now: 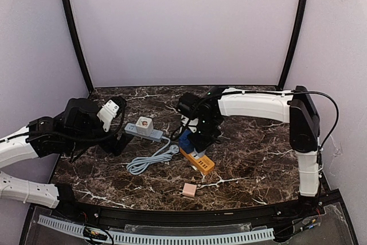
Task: Insert the plug
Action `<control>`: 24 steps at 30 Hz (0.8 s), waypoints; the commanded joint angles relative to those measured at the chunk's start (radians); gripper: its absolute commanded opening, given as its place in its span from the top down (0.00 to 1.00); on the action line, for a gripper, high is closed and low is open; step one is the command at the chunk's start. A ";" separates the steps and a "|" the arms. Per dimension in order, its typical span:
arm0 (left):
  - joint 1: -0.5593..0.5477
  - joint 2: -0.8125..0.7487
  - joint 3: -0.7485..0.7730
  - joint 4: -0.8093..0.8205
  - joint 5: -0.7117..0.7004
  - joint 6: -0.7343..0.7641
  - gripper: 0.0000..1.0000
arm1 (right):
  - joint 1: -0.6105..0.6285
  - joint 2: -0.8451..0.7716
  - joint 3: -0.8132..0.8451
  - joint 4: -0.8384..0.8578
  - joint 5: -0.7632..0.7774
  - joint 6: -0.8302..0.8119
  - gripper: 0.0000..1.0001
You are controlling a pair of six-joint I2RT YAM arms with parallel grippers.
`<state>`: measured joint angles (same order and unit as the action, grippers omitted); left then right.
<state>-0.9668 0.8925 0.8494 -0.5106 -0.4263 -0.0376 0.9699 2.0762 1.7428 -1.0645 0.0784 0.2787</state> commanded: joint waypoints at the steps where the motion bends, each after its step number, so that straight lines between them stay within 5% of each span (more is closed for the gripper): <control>1: 0.004 0.016 0.015 0.007 0.011 0.018 0.01 | 0.020 0.100 -0.005 -0.033 0.018 0.012 1.00; 24: 0.004 0.065 0.041 0.018 0.020 0.031 0.01 | 0.030 0.150 0.006 -0.037 0.022 -0.010 1.00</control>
<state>-0.9668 0.9585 0.8650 -0.4881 -0.4080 -0.0113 0.9890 2.1288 1.8072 -1.1191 0.1116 0.2886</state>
